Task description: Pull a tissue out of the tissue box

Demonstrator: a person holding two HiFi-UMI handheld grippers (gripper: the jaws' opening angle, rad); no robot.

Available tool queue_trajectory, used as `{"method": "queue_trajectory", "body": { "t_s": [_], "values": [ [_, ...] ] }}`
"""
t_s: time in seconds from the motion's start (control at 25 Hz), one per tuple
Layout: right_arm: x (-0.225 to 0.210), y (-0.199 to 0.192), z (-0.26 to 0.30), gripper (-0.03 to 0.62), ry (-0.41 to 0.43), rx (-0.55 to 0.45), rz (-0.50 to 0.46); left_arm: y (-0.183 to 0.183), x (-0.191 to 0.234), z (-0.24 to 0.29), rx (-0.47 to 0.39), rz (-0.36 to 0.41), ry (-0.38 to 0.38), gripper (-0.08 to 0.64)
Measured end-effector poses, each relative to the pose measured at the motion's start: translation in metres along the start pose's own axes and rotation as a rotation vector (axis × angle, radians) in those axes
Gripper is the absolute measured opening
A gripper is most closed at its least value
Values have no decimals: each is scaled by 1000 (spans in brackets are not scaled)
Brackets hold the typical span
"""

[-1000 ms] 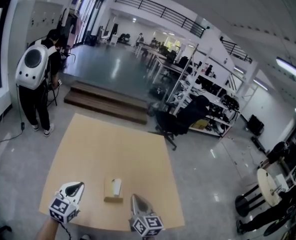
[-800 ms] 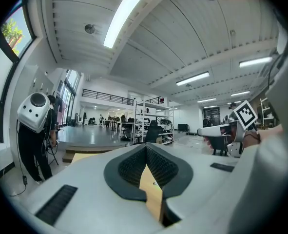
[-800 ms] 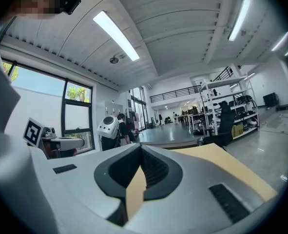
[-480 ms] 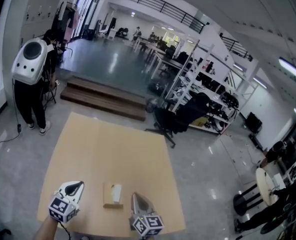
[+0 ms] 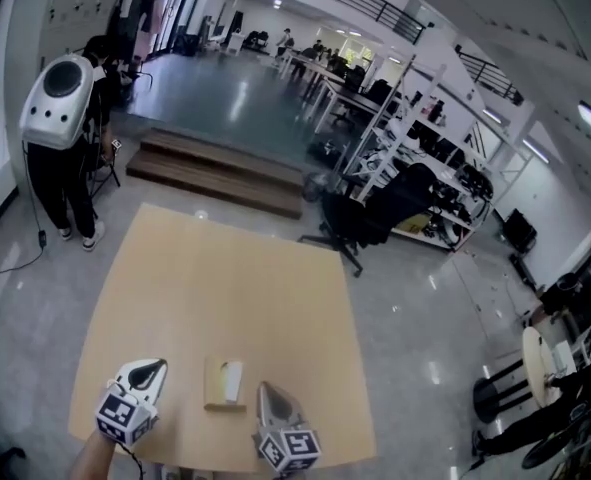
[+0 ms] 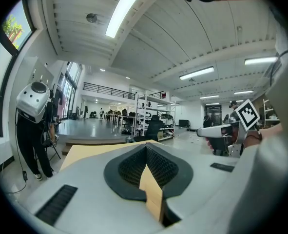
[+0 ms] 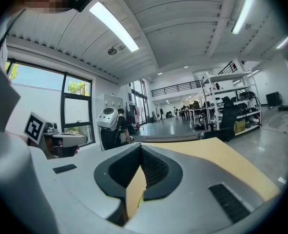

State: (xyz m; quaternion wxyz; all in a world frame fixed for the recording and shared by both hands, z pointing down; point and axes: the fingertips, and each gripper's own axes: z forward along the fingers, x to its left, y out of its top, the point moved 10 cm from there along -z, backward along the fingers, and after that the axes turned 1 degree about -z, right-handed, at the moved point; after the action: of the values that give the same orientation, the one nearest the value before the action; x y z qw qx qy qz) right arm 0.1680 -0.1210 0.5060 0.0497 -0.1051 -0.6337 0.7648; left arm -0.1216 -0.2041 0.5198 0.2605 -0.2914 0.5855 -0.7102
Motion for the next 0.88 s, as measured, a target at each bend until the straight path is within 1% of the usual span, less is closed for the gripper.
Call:
{"method": "queue_trajectory", "body": {
  "t_s": [0.12,0.2,0.28,0.4,0.56,0.72,0.88],
  "values": [
    [2,-7,6,3,12,27,13,-6,3,5,13,-5,15,6],
    [1,-9,9,3,20,43,24,-4,3,8,25,-14,22,6],
    [-2,-15,11,3,28,54,34,-6,1,11,23,-13,35,6],
    [-9,-28,15,3,29,61,44,-24,0,15,30,-18,39,6],
    [-12,-42,19,3,27,74,76,-30,1,18,47,-33,51,6],
    [-15,-62,20,3,35,111,99,-55,-1,19,92,-54,67,6],
    [-16,-85,21,3,42,147,121,-72,-1,21,113,-68,77,6]
  ]
}}
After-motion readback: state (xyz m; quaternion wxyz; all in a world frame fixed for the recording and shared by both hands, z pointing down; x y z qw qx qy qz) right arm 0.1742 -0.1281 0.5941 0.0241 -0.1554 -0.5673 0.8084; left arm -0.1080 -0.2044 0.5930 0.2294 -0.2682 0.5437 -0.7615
